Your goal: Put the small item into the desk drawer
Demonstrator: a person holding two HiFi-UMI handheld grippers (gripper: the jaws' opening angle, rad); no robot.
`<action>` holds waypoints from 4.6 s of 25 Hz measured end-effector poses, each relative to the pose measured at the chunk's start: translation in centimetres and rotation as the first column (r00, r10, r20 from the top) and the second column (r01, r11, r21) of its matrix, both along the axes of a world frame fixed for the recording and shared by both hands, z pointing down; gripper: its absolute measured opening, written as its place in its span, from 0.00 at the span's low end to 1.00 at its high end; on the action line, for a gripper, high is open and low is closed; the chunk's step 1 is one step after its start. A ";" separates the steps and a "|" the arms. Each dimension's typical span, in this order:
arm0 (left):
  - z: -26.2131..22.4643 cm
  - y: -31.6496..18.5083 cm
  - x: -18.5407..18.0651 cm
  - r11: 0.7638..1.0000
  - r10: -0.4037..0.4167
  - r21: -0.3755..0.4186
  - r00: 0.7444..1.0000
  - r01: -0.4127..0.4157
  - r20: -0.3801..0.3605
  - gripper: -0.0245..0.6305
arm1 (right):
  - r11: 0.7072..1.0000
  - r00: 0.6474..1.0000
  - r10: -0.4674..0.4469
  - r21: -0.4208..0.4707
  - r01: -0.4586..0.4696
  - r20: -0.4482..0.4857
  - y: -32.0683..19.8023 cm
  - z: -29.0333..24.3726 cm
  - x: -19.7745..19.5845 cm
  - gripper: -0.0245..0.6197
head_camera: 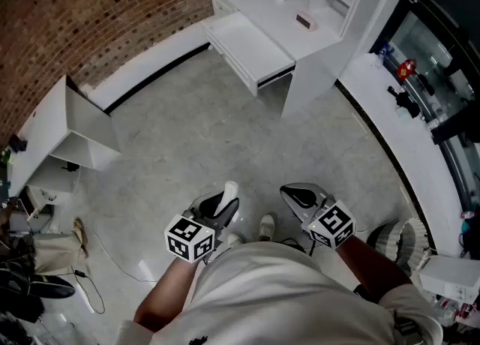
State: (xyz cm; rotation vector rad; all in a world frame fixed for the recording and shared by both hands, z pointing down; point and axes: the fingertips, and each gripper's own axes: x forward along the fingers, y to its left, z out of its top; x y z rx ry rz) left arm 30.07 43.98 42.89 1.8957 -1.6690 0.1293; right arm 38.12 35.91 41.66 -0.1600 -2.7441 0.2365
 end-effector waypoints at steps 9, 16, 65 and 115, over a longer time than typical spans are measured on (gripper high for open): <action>0.6 -6.2 0.5 1.000 0.019 0.002 0.999 -0.019 0.049 0.25 | 1.000 1.000 0.009 0.007 -0.009 0.013 -5.9 2.1 0.3 0.05; 0.1 -9.8 -0.9 0.999 0.044 0.008 0.998 -0.044 0.042 0.25 | 0.999 0.999 0.047 -0.003 -0.047 0.016 -9.0 2.4 -0.9 0.05; 0.7 -37.3 -37.4 0.960 0.277 0.020 0.960 -0.278 0.051 0.25 | 0.968 0.968 0.249 -0.021 -0.250 -0.034 -29.9 1.8 -35.4 0.06; 28.4 -74.1 -52.6 0.795 0.546 -0.406 0.824 -0.451 0.152 0.24 | 0.681 0.672 0.720 -0.005 -0.732 -0.172 -53.1 4.5 -43.5 0.06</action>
